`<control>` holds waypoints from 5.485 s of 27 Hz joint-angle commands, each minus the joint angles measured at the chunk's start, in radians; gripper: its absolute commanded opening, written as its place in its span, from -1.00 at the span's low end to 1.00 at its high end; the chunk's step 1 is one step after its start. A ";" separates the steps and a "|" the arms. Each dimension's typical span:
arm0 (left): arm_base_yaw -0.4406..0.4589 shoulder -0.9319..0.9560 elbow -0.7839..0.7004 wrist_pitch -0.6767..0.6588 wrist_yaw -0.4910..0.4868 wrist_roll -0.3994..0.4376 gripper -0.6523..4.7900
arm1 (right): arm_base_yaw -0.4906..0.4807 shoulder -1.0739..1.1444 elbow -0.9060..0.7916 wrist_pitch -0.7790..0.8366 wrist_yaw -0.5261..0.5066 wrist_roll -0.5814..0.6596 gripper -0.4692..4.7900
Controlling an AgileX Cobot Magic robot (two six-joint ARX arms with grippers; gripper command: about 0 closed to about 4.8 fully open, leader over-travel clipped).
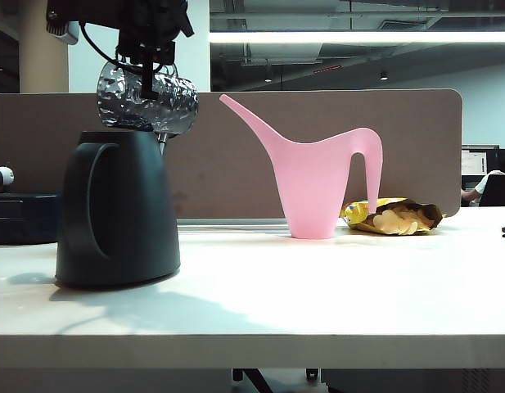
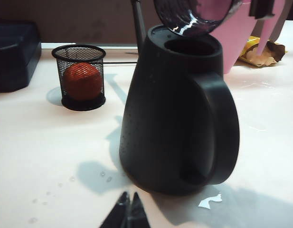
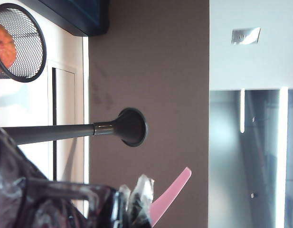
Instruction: Pour the water from the cup into the kettle.
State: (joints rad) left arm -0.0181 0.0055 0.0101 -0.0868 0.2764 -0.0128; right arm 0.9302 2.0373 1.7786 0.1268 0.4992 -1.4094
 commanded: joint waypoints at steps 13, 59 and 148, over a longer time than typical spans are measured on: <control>0.000 0.001 0.002 0.013 -0.011 0.005 -0.78 | 0.008 0.007 -0.005 -0.002 0.023 -0.039 -0.85; 0.001 0.001 0.002 0.013 -0.011 -0.002 -0.78 | -0.470 -0.407 -0.019 -0.519 -0.203 1.128 -0.85; 0.000 0.001 0.002 -0.031 -0.007 -0.006 -0.78 | -0.691 -0.194 -1.021 0.618 -0.476 1.585 -0.22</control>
State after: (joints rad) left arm -0.0181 0.0055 0.0101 -0.1246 0.2687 -0.0193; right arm 0.2386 1.8500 0.7570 0.7723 0.0254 0.1825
